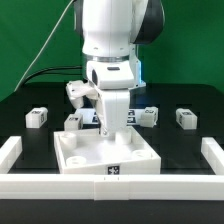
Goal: Assemble one leg
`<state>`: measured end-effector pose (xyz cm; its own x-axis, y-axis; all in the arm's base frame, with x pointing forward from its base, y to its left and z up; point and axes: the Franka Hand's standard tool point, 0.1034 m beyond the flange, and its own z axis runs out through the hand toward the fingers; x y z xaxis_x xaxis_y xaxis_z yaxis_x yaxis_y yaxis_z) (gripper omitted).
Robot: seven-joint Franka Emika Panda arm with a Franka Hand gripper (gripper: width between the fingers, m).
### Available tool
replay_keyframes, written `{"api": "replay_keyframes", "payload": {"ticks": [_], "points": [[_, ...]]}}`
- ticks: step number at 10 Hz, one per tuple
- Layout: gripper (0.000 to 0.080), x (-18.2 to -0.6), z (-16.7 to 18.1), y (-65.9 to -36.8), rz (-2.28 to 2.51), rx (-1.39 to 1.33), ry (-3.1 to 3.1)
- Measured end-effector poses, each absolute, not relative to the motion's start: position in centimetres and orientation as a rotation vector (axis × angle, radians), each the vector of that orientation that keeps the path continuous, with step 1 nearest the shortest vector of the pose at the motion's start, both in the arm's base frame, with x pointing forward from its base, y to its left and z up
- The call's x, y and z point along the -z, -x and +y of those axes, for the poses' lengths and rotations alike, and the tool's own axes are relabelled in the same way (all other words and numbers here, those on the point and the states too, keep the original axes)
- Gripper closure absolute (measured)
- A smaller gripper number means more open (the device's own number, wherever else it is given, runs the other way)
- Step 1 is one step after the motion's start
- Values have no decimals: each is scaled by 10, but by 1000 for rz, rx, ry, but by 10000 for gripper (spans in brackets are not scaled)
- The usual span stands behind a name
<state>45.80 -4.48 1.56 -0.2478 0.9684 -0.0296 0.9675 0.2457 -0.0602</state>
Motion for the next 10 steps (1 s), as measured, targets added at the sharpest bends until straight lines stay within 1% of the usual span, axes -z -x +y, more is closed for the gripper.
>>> {"api": "replay_keyframes", "payload": {"ticks": [4, 6, 10], "points": [[740, -16, -43, -458, -2452, -101, 1941], [739, -15, -13, -459, -2334, -70, 2093], [739, -16, 38, -469, -2294, -44, 2150]]}}
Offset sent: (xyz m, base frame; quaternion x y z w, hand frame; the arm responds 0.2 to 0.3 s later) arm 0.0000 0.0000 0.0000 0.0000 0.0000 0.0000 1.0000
